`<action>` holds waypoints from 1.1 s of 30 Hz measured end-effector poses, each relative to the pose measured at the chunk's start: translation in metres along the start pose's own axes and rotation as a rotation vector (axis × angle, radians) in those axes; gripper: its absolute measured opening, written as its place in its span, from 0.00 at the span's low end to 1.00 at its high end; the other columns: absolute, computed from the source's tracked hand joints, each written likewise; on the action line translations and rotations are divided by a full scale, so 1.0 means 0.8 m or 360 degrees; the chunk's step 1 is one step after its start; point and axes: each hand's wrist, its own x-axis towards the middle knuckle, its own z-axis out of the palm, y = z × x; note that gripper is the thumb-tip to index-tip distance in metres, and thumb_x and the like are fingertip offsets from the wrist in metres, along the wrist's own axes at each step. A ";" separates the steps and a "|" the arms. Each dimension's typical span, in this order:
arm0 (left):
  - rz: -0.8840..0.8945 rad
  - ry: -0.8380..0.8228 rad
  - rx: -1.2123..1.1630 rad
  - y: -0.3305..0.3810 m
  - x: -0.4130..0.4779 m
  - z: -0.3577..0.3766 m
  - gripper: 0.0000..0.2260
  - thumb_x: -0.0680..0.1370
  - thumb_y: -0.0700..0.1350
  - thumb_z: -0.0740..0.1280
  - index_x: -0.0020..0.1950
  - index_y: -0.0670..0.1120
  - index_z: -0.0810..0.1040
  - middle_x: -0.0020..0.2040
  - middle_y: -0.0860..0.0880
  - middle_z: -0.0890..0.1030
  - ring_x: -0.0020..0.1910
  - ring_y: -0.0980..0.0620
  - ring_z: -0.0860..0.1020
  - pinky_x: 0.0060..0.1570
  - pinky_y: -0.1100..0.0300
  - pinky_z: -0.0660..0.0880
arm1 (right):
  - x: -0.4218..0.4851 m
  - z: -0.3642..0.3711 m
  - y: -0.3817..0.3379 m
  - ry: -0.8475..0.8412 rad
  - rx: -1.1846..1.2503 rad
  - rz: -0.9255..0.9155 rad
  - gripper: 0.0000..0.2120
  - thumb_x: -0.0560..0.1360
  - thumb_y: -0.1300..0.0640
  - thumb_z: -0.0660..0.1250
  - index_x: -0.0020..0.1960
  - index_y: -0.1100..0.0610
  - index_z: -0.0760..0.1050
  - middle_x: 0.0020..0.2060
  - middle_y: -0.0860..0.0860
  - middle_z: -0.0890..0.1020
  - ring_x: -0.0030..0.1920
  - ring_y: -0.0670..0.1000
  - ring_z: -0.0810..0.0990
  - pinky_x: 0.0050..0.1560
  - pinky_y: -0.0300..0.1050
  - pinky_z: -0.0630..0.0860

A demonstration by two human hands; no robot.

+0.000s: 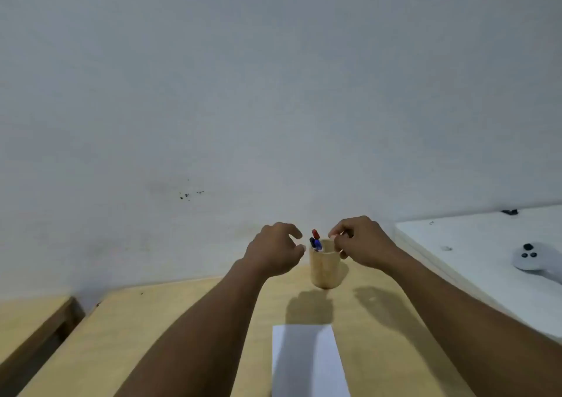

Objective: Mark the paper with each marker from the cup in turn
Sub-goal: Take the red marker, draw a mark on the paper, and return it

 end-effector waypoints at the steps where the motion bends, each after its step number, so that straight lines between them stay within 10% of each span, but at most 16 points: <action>1: -0.0015 0.0003 -0.0016 -0.004 0.019 0.011 0.17 0.78 0.55 0.69 0.65 0.52 0.80 0.54 0.51 0.86 0.55 0.50 0.83 0.56 0.49 0.80 | 0.015 0.005 0.013 -0.0012 0.0025 0.0015 0.09 0.77 0.61 0.65 0.47 0.53 0.84 0.41 0.52 0.87 0.41 0.51 0.88 0.36 0.36 0.76; 12: 0.0039 -0.0044 0.0048 -0.026 0.151 0.088 0.08 0.77 0.53 0.71 0.52 0.52 0.86 0.47 0.53 0.87 0.46 0.51 0.84 0.48 0.51 0.83 | 0.117 0.040 0.108 0.0053 0.0088 0.0154 0.09 0.77 0.61 0.66 0.44 0.53 0.84 0.38 0.54 0.88 0.33 0.47 0.86 0.32 0.30 0.72; 17: 0.0073 0.0237 -0.0136 -0.007 0.124 0.057 0.08 0.78 0.50 0.71 0.52 0.50 0.87 0.46 0.51 0.88 0.45 0.53 0.84 0.48 0.52 0.83 | 0.085 0.026 0.083 0.0037 0.0231 0.0228 0.08 0.78 0.59 0.66 0.45 0.53 0.84 0.37 0.54 0.88 0.34 0.49 0.86 0.37 0.41 0.77; 25: 0.0030 0.0332 -0.0761 0.017 0.015 -0.031 0.08 0.79 0.48 0.71 0.50 0.46 0.88 0.42 0.50 0.88 0.45 0.53 0.85 0.47 0.57 0.82 | -0.002 0.052 -0.021 -0.0461 0.1563 0.0810 0.36 0.70 0.26 0.65 0.55 0.59 0.82 0.38 0.56 0.83 0.27 0.52 0.77 0.31 0.42 0.70; 29: -0.0085 0.0355 -0.0968 -0.017 -0.036 -0.031 0.06 0.79 0.47 0.72 0.46 0.48 0.88 0.40 0.47 0.88 0.45 0.48 0.87 0.55 0.47 0.83 | -0.026 0.096 -0.052 -0.0076 0.2159 0.0822 0.20 0.80 0.41 0.65 0.44 0.59 0.78 0.25 0.50 0.75 0.18 0.45 0.65 0.20 0.36 0.58; 33: -0.0254 0.0454 -0.1396 -0.055 -0.071 -0.013 0.08 0.81 0.45 0.70 0.44 0.47 0.87 0.39 0.45 0.87 0.42 0.48 0.85 0.58 0.47 0.83 | -0.036 0.122 -0.070 -0.0030 0.2225 0.0573 0.11 0.82 0.53 0.66 0.46 0.60 0.78 0.27 0.52 0.80 0.23 0.46 0.78 0.24 0.36 0.70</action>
